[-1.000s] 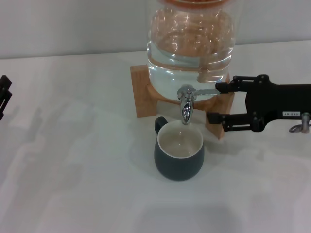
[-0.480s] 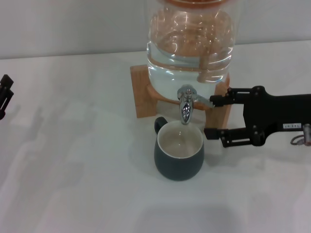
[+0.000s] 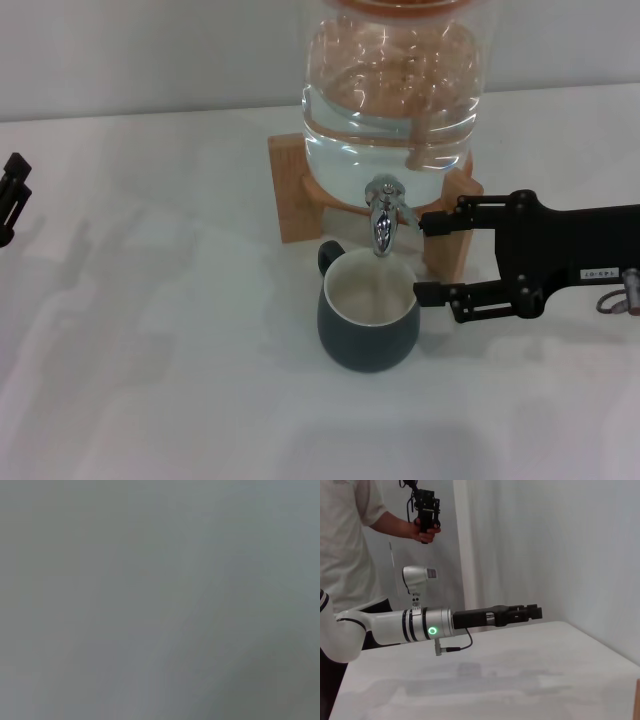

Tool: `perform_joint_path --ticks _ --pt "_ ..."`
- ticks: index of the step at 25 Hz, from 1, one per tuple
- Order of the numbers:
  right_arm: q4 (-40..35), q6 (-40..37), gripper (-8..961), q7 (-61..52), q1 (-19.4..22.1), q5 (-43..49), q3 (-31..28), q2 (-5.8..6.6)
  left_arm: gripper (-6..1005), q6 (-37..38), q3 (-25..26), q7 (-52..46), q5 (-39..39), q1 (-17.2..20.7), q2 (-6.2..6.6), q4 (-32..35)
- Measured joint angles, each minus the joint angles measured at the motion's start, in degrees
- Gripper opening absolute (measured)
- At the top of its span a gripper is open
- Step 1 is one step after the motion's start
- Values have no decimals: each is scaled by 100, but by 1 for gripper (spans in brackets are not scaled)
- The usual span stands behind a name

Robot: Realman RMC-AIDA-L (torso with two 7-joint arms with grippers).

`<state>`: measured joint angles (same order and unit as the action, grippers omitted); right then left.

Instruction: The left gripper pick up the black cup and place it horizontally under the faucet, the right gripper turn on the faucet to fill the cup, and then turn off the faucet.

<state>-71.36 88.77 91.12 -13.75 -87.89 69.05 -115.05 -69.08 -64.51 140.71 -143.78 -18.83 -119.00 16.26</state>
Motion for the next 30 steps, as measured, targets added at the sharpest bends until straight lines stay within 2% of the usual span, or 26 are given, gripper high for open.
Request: perform_joint_path --ticks 14,22,30 --pt "5 289 767 3 376 -263 -684 18 601 0 0 71 -29 29 0 0" --pt "110 361 767 27 611 -525 -717 10 600 -6 0 207 -42 36 -5 16" --pt "622 354 767 257 848 -1233 -685 7 600 -56 0 339 -180 52 -9 6"
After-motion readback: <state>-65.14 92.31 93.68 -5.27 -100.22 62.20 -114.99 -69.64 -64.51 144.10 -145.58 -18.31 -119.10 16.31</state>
